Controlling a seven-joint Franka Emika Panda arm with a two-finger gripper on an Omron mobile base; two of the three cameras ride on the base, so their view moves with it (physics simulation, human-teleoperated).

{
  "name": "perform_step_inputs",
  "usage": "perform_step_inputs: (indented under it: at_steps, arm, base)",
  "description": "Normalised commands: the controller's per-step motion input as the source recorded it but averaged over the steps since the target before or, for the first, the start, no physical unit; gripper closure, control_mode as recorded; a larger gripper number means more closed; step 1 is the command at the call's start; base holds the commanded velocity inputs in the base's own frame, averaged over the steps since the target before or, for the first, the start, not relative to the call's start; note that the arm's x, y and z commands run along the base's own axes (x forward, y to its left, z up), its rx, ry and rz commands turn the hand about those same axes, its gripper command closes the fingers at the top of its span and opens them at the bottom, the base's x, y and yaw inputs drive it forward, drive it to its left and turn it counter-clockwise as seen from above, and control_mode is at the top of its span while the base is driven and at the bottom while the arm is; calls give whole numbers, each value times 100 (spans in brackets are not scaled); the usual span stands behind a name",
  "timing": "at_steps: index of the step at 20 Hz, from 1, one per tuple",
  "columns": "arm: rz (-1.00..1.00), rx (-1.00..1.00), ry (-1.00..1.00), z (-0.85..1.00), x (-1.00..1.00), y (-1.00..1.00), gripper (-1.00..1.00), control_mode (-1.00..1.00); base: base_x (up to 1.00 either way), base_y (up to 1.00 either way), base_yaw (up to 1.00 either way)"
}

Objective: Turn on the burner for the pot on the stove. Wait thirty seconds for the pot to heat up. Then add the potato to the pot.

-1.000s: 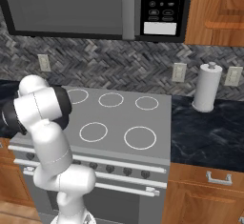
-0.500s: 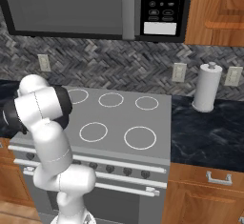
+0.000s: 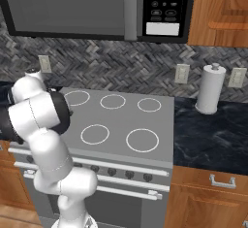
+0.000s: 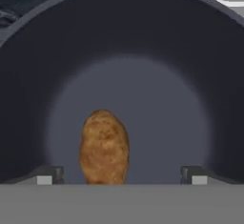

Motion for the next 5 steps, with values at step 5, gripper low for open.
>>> perform_step_inputs:
  at_steps: [5]
  arm:
    - [0,2,-8,64,-13,-12,-100,-100]
  base:
    - [0,0,0]
